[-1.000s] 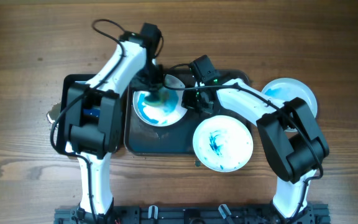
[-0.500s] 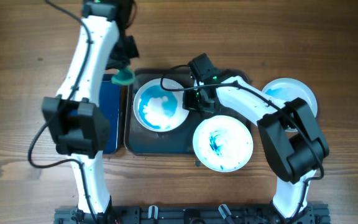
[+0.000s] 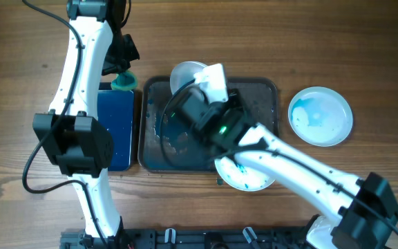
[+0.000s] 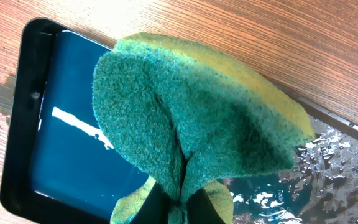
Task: Clean dirty plates on tray and stack at the side
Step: 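Lift the scrubbed plate with the right gripper and carry it right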
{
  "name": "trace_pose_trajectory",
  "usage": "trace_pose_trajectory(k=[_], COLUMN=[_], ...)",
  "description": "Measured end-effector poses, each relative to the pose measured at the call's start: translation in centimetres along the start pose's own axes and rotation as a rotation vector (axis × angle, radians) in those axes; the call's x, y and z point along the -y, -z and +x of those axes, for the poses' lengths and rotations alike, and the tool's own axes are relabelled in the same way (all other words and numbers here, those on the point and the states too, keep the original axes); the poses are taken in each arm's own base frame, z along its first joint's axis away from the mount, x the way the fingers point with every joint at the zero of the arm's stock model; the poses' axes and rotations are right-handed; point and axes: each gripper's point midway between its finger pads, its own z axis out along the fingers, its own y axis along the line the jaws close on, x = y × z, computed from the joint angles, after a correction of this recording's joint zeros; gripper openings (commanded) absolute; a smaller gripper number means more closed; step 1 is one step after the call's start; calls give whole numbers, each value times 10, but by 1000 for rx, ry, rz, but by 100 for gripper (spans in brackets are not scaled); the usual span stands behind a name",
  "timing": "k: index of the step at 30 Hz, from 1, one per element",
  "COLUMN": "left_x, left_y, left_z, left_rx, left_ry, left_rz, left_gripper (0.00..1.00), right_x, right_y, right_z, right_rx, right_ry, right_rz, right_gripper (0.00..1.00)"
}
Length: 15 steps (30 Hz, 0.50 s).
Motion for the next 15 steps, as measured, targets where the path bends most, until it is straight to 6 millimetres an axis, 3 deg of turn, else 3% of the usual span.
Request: trace_pose_trajectory(k=[6,11,15], left_x=[0,0,0], left_y=[0,0,0], left_z=[-1,-1,-1], left_rx=[3,3,3], left_ry=[0,0,0], left_rz=[1,2,2], left_gripper=[4,4,4], right_x=[10,12,15], right_y=[69,89,92], right_z=[-54,-79,-84], right_rx=[336,393,392], right_ry=[66,71,99], right_rz=[289,348,369], right_gripper=[4,4,4])
